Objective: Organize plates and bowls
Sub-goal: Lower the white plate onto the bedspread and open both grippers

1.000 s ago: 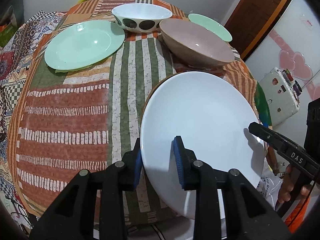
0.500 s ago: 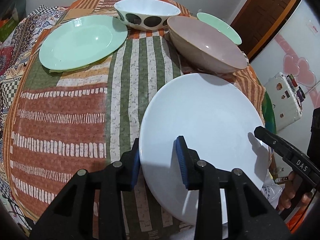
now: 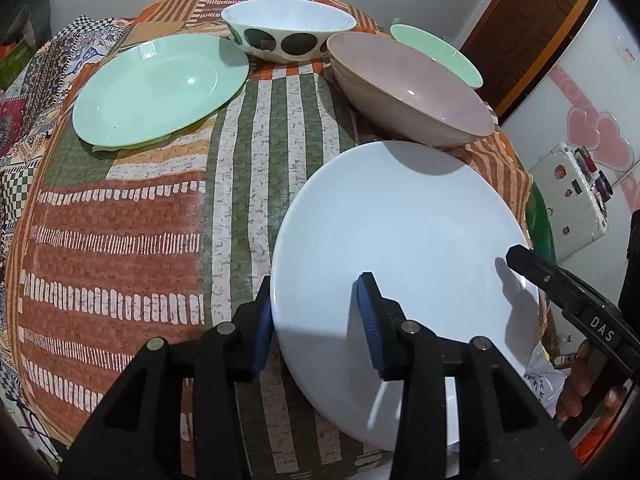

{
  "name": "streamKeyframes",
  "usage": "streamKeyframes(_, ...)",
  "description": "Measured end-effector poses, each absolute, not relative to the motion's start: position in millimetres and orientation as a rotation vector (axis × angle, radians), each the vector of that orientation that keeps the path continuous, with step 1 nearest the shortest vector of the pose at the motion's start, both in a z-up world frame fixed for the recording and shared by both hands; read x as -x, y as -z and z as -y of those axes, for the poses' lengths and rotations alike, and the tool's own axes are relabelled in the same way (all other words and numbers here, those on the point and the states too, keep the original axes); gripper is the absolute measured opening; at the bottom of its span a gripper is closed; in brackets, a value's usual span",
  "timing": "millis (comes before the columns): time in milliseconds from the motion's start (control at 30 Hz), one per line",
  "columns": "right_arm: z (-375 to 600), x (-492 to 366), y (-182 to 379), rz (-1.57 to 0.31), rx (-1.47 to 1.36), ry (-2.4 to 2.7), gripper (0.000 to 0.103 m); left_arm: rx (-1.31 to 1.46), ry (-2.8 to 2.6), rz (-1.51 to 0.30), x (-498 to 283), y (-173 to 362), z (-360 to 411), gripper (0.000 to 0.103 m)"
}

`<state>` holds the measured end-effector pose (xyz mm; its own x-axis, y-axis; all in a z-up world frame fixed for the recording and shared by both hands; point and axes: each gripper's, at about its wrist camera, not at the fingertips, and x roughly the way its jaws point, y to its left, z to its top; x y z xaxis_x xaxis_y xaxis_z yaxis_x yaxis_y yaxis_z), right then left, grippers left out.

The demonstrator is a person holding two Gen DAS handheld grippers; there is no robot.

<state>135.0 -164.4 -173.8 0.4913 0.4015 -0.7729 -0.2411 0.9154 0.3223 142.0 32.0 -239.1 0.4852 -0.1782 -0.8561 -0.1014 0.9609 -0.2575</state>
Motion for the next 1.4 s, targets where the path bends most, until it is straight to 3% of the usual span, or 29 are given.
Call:
streamKeyframes(333,173,-133,165,-0.95,-0.123,-0.338,0.026,0.184,0.027,-1.052,-140,235,-19,0.04)
streamKeyframes(433,185,-133,159,-0.929,-0.128,-0.324,0.034,0.197,0.034,-1.041,-140,231,-22,0.04)
streamKeyframes(833,168,-126,145,-0.918,-0.137,-0.403,0.036,0.169,-0.023,-0.838,-103,162,-55,0.042)
streamKeyframes(900,159,-127,140,-0.907,-0.128,-0.429,0.041,0.164,-0.037,-0.805,-97,151,-63,0.043)
streamKeyframes(967,148,-127,134,-0.886,-0.107,-0.451,0.043,0.164,-0.053,-0.771,-92,142,-74,0.047)
streamKeyframes(1033,137,-129,131,-0.874,-0.087,-0.472,0.043,0.162,-0.081,-0.741,-87,136,-83,0.057)
streamKeyframes(1400,62,-137,127,-0.856,-0.056,-0.638,0.043,0.181,-0.246,-0.715,-105,140,-170,0.077)
